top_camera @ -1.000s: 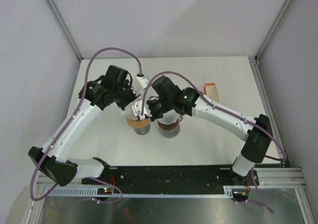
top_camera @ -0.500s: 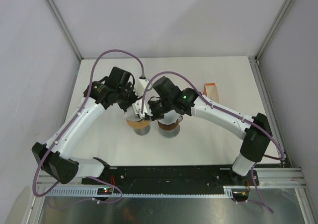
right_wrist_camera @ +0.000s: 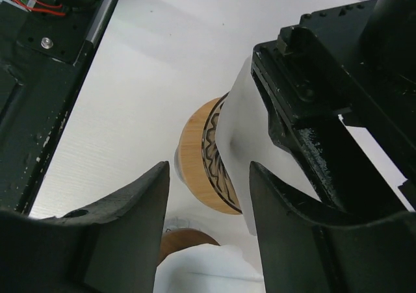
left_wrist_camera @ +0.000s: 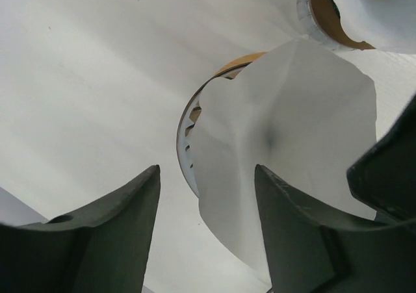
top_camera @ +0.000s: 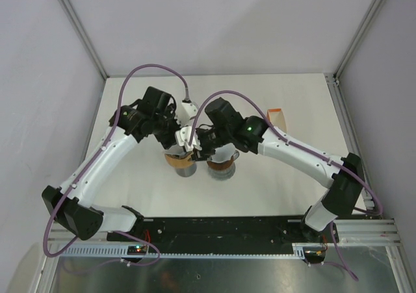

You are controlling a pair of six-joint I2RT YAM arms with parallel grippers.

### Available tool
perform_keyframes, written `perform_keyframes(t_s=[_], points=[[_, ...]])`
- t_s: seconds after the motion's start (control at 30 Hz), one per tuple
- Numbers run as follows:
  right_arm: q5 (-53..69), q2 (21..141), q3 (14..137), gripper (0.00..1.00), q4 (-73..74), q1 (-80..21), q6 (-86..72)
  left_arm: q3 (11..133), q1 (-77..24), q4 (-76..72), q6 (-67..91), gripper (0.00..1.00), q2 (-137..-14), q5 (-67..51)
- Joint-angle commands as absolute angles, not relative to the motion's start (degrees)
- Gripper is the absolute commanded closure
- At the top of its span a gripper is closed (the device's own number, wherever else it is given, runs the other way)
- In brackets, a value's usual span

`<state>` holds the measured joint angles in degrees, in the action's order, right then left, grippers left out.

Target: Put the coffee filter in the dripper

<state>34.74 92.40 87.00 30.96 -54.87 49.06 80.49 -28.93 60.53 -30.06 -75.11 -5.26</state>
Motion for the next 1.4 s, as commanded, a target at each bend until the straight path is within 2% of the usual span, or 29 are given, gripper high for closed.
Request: perform_keyframes(t_s=[0.0,0.13,0.27,0.33,0.43,0.5,0.6,0.67,0.77,0.87,1.13,1.37], points=[[37.04,89.26,87.9,0.42,29.15,-55.32,45.98,83.85,-28.5,59.26,-30.47,0.32,-73.65,-5.28],[38.54,87.64,87.93,0.39,30.11,-55.37,45.19,84.63,-28.14,59.26,-30.45,0.16,-72.27,-5.09],[39.43,85.96,88.37,0.38,29.74,-55.3,42.15,86.71,-25.13,59.13,-30.22,0.06,-71.37,-5.95],[39.54,85.06,88.54,0.4,28.24,-55.31,39.3,88.01,-21.69,58.55,-29.55,0.04,-70.95,-7.79],[39.2,84.32,88.86,0.55,24.71,-55.01,33.66,88.06,-15.36,55.32,-26.6,0.02,-69.18,-10.75],[36.72,84.95,90.02,0.69,22.55,-54.89,28.98,86.33,-11.57,52.13,-24.14,0.02,-67.26,-13.08],[26.14,90.31,95.34,0.93,25.4,-55.83,21.59,82.2,-6.67,47.14,-20.52,0.01,-64.56,-12.96],[20.07,95.79,102.54,0.98,32.56,-56.72,19.39,79.77,-3.45,43.6,-18.09,0.0,-62.96,-13.0],[14.47,103.79,113.41,1.0,42.67,-57.77,18.75,76.73,1.67,40.16,-14.86,0.0,-61.25,-14.61],[10.98,109.14,118.63,1.0,48.8,-58.87,19.39,73.57,4.66,38.07,-13.31,0.0,-60.33,-15.92],[6.7,114.12,119.94,1.0,50.95,-59.47,19.58,68.7,7.33,36.27,-13.26,0.0,-58.83,-17.04],[6.01,123.34,124.85,1.0,54.55,-60.54,20.51,68.11,7.46,35.98,-13.37,0.0,-58.6,-17.76]])
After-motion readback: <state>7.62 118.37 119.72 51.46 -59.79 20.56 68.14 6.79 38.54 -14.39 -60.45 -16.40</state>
